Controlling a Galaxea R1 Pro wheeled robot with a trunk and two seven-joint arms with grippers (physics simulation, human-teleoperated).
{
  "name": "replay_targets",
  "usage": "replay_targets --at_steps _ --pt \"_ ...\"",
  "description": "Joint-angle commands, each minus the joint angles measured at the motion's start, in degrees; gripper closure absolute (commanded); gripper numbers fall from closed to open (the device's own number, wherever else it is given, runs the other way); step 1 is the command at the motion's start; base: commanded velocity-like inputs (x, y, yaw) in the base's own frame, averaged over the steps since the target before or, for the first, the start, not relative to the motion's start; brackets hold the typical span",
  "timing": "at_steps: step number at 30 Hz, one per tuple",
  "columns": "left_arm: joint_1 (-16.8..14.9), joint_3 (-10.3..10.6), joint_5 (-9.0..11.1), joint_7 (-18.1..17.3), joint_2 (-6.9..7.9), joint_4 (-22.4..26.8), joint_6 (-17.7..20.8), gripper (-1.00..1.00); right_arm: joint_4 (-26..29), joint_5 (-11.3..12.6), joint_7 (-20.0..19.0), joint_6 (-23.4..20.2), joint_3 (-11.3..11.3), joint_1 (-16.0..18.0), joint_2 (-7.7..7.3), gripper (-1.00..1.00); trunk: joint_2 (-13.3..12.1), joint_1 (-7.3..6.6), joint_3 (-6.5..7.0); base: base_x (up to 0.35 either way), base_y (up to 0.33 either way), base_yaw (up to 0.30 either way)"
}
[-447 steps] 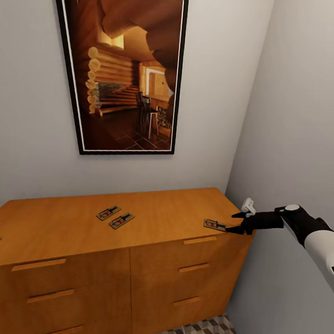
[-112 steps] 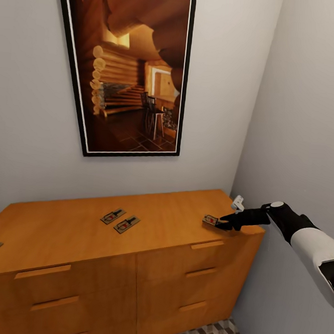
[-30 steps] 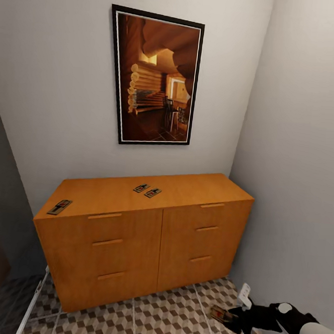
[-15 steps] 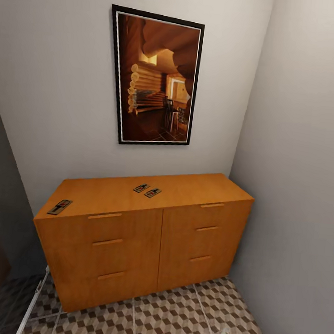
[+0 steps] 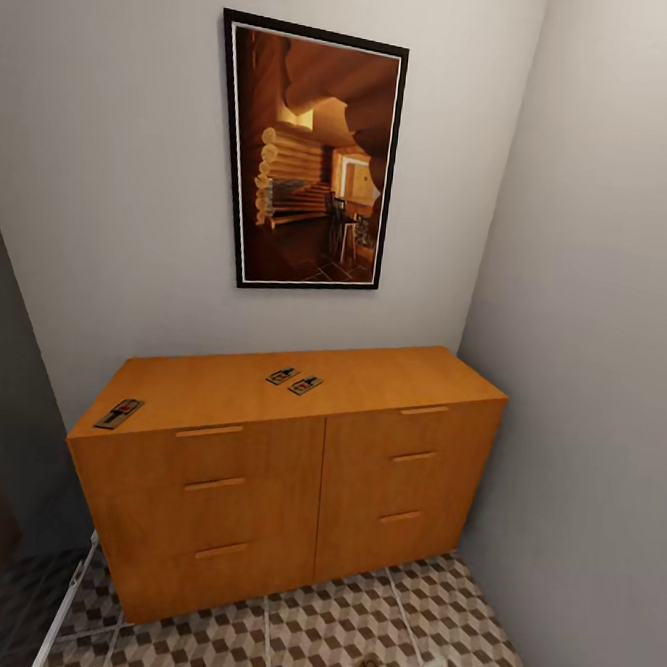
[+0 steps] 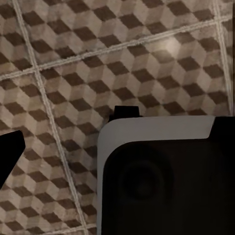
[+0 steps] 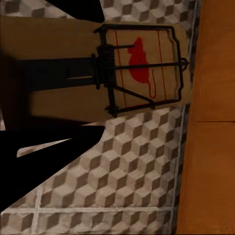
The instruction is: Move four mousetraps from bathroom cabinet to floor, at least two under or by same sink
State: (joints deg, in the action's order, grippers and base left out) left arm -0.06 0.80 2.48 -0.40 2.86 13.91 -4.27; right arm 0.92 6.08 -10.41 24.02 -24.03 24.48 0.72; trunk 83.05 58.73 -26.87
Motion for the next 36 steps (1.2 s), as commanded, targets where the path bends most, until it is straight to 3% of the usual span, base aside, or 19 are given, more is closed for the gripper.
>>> replay_targets --at_steps 1,3,7,16,21,24,30,36 --pt "0.01 0.08 0.27 -0.04 -0.02 0.10 -0.14 -1.00 -0.09 2.01 -0.05 0.15 -0.32 0.05 0.07 1.00 0.03 0.00 -0.05 0.000 0.000 0.000" --pt "0.01 0.08 0.29 -0.04 -0.05 0.53 -0.19 -1.00 -0.06 5.27 2.13 0.22 -0.32 0.04 0.22 1.00 0.03 0.00 -0.05 0.000 0.000 0.000" --pt "0.01 0.06 0.32 -0.01 -0.05 1.73 -0.21 -1.00 -0.05 7.20 7.01 0.47 -0.37 0.04 0.44 1.00 0.03 0.00 -0.05 0.000 0.000 0.000" --pt "0.01 -0.04 0.51 0.16 -0.42 8.33 -0.22 -1.00 0.01 7.70 18.79 6.56 -0.40 0.04 1.83 1.00 0.03 0.00 -0.05 0.000 0.000 0.000" --pt "0.01 -0.21 0.66 0.55 -0.57 16.34 -0.17 -1.00 0.00 7.72 30.86 12.09 -0.40 0.04 3.61 1.00 0.03 0.00 -0.05 0.000 0.000 0.000" --pt "0.02 -0.26 0.77 0.64 -0.63 20.58 -0.14 -1.00 0.04 7.72 31.10 12.98 -0.40 0.04 3.87 1.00 0.03 0.00 -0.05 0.000 0.000 0.000" --pt "0.02 -0.20 0.75 0.66 -2.15 20.42 -0.13 -1.00 0.04 7.66 28.16 13.11 -0.40 0.04 3.74 1.00 0.03 0.00 -0.05 0.000 0.000 0.000" --pt "0.00 -0.19 0.76 0.66 -2.48 20.30 -0.13 -1.00 0.05 7.71 27.56 13.09 -0.40 0.04 3.59 1.00 0.03 0.00 -0.05 0.000 0.000 0.000"
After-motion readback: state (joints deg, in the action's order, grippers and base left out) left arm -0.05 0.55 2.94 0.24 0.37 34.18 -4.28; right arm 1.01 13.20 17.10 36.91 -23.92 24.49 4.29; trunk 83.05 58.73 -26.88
